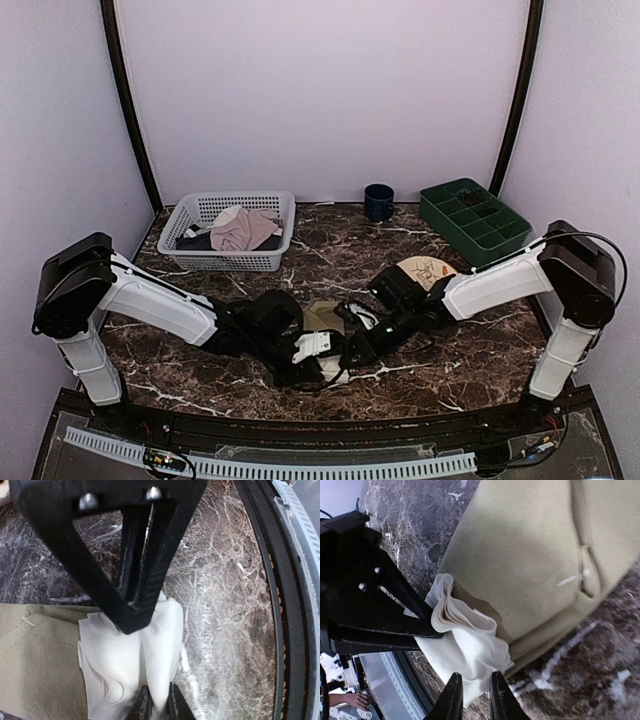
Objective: Roll the underwear
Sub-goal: Roll the underwear at the center of the board.
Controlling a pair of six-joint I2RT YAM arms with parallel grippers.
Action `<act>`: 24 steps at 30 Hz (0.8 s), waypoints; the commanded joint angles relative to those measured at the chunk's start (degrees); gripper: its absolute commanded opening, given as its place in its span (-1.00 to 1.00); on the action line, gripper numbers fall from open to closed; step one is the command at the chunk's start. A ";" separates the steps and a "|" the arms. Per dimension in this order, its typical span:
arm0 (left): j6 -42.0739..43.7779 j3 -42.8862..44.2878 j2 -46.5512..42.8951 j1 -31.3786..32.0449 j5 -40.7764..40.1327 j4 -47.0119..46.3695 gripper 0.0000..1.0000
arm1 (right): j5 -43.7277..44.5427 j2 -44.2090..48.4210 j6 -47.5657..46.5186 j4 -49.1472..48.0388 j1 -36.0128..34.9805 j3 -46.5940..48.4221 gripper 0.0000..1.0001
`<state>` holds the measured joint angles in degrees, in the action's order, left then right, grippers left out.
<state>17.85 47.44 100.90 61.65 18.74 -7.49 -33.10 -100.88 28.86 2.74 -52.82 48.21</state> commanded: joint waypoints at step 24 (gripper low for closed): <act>-18.36 7.83 21.32 -11.11 39.73 13.26 -0.85 | 34.99 47.60 -6.21 -12.43 -6.00 -26.03 0.99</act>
<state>0.34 56.49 117.10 53.01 60.47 -2.76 1.04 -50.78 23.90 -3.92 -53.45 26.04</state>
